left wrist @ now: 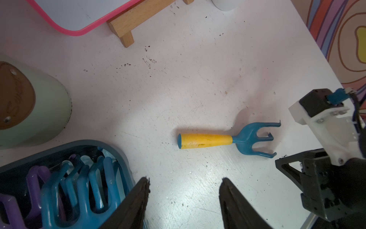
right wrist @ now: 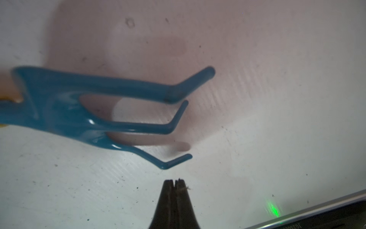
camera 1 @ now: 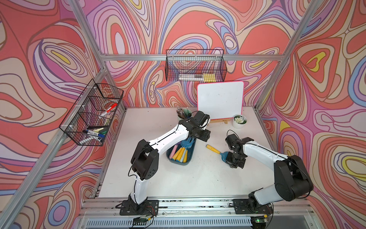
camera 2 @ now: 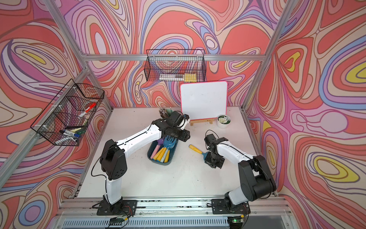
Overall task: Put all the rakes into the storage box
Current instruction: Adjust the rake at the center of the board.
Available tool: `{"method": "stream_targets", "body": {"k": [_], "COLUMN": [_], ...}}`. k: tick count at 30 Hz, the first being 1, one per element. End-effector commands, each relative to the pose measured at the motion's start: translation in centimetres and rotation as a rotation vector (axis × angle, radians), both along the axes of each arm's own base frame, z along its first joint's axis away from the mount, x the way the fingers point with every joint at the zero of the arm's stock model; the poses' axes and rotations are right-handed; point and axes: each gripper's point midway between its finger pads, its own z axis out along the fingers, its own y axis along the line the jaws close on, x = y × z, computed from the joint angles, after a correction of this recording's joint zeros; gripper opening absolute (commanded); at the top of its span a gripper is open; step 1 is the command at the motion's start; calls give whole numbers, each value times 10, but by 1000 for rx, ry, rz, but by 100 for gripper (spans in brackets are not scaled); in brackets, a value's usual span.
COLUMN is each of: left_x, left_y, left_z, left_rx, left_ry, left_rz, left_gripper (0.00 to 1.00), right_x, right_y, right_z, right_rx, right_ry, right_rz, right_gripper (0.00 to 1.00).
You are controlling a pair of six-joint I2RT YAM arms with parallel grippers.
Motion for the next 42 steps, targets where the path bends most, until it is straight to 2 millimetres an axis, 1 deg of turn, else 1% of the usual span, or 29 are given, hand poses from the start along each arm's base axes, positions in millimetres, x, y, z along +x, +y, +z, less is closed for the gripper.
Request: {"method": "stream_targets", "body": {"k": [1,5,7,9,13,15,17,18,23,27,31,32,33,35,38,40,41,42], "left_x": [3,12,16,20,24,25,23,21,13,0,-14,-17,-19,-21,-22,-22,-22,-22], "left_y": [-5,-17,-23,-30,-45,-47,-48,-48,-42,-36,-32,-32,-31,-30,-33,-35,-36,-37], "left_z": [-7,-21,-32,-39,-55,-65,-74,-79,-89,-99,-108,-109,-111,-114,-114,-114,-113,-113], "left_rx": [33,48,53,46,15,14,17,21,32,36,31,35,40,47,40,44,43,49], "left_ry": [7,10,20,33,58,71,91,100,123,161,195,196,197,205,212,208,205,200], "left_rz": [-54,-98,-109,-119,-141,-144,-151,-157,-163,-171,-186,-189,-192,-195,-189,-183,-185,-184], "left_gripper": [62,62,62,62,62,62,61,61,61,61,61,61,61,61,60,60,60,60], "right_x": [1,11,21,33,66,83,102,109,154,191,218,221,226,229,225,217,213,207], "right_y": [-7,-20,-20,-20,-20,-20,-18,-17,-7,1,16,18,20,24,31,35,37,38], "right_z": [-13,-19,-20,-19,-10,-5,4,-2,4,8,11,11,15,22,36,45,49,53], "right_rx": [-4,-16,7,3,-17,-29,-33,-36,-13,2,65,74,86,110,157,192,206,221], "right_ry": [13,4,-9,-19,-60,-82,-123,-111,-182,-237,-271,-268,-278,-294,-324,-342,-350,-355], "right_rz": [-24,-60,-73,-64,-11,10,35,44,75,91,102,103,102,93,81,75,72,67], "right_gripper": [0,0,0,0,0,0,0,0,0,0,0,0,0,0,0,4,8,15]}}
